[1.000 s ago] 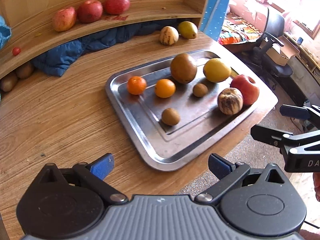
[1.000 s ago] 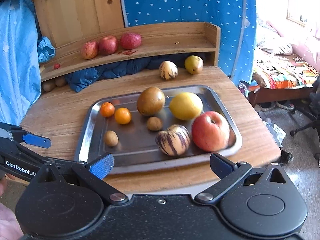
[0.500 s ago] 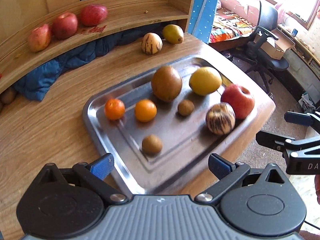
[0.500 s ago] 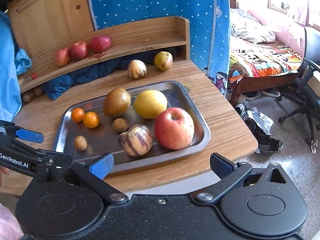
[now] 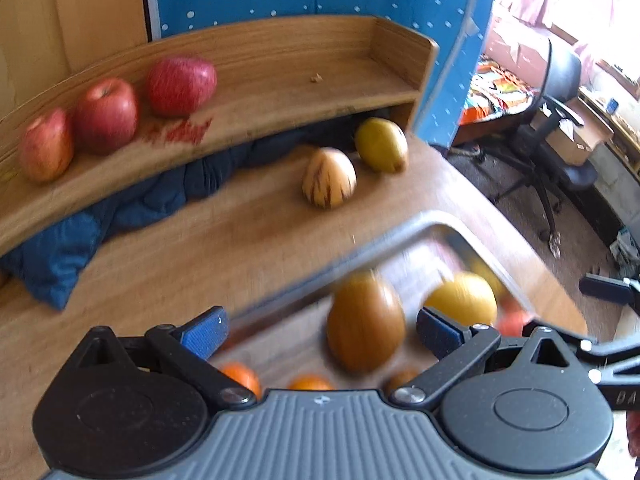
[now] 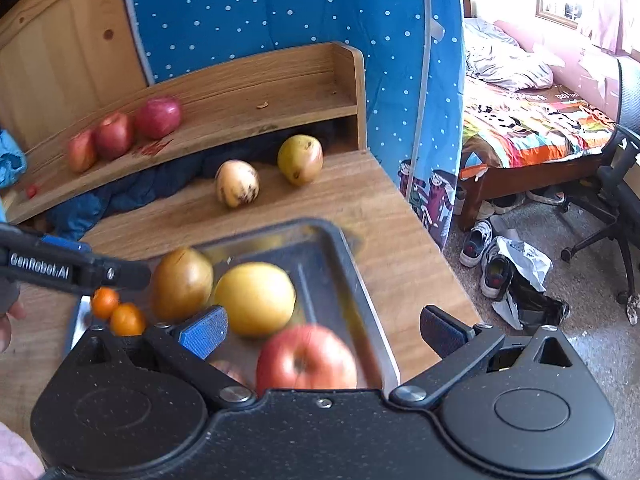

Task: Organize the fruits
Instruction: 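Withdraw both open tools from the tray toward the striped pepino and yellow pear, then grasp the striped pepino with the left tool while the right tool grasps the yellow pear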

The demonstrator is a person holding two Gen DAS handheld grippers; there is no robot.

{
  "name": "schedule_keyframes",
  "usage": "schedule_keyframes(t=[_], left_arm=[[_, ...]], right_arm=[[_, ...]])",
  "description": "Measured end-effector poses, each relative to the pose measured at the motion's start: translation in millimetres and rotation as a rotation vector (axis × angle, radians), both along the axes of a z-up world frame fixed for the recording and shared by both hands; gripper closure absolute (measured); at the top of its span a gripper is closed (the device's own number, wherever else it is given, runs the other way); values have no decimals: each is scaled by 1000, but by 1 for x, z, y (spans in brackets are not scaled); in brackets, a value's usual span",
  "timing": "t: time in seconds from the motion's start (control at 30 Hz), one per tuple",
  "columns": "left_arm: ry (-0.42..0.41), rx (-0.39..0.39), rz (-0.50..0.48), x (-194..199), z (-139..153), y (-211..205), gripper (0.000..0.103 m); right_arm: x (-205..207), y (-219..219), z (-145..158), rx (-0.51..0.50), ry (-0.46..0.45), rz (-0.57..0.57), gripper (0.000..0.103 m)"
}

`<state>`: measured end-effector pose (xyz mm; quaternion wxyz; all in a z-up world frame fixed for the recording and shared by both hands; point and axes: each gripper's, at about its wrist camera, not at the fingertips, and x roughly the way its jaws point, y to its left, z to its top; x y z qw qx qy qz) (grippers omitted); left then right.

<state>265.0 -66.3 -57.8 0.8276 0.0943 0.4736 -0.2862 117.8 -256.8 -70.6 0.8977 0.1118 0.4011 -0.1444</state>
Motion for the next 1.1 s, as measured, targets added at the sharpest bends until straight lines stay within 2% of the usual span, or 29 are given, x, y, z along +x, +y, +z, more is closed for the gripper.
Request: schedule_keyframes(t=[0.2, 0.53, 0.67, 0.87, 1.1], left_arm=[[-15, -14, -8, 43, -7, -24, 1], [-45, 27, -115, 88, -35, -52, 1], [-83, 20, -163, 96, -40, -60, 1], [-64, 5, -198, 104, -49, -69, 1], [-64, -14, -210, 113, -54, -74, 5]], right_arm=[[39, -20, -1, -21, 24, 5, 1], [105, -57, 6, -27, 38, -62, 1], [137, -67, 8, 22, 27, -28, 1], [193, -71, -5, 65, 62, 49, 2], [237, -72, -25, 80, 126, 85, 14]])
